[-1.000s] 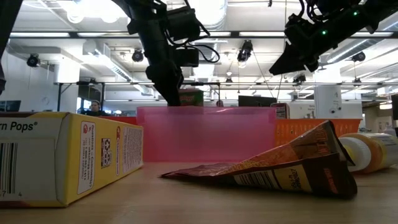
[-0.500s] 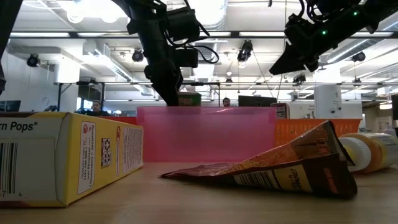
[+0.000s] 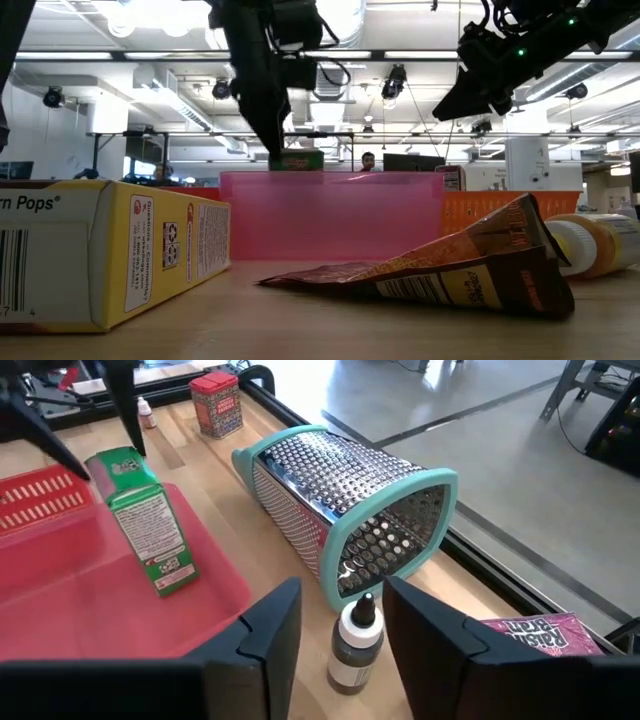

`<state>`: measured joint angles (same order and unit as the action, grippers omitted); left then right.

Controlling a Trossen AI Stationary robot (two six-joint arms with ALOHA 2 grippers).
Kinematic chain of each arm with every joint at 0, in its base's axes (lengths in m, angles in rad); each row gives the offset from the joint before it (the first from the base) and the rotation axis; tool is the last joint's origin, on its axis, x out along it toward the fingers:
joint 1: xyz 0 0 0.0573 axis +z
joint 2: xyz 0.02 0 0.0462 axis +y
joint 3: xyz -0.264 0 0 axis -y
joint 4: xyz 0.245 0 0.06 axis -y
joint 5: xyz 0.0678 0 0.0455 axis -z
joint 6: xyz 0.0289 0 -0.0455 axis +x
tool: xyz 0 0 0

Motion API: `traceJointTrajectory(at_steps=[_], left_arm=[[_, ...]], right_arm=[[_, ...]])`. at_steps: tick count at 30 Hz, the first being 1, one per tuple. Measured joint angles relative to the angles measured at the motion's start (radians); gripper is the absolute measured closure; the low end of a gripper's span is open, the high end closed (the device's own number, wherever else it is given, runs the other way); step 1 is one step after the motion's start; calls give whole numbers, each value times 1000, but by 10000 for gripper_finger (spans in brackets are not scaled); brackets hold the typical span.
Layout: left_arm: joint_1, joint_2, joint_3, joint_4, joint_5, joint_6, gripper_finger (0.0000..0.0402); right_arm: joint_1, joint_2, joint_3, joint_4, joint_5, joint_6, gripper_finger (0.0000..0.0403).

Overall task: Pick & Place Kitchen Items
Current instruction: Put the green cereal box into the pink bin, then put the red spice can into the red bin

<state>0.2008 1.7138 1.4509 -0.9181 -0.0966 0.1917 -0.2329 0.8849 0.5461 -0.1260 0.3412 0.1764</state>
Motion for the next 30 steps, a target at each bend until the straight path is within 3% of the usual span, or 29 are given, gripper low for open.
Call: traceJointTrajectory(at_steps=[7,15,24,30], left_arm=[[-9,-17,156,-152,0,-81,179],[-77,-170,139,-143,-9,-178,179],[-235,-388,-46,-29,-212,-336,179],[-322,-506,-238,163,-227,-444,179]], right_arm=[[1,0,0,-1,0,-4,265],[2,0,0,-6,-6,-23,294],[1,0,0,-6,-9,-22,312],[1,0,0,2,-9,-17,319]])
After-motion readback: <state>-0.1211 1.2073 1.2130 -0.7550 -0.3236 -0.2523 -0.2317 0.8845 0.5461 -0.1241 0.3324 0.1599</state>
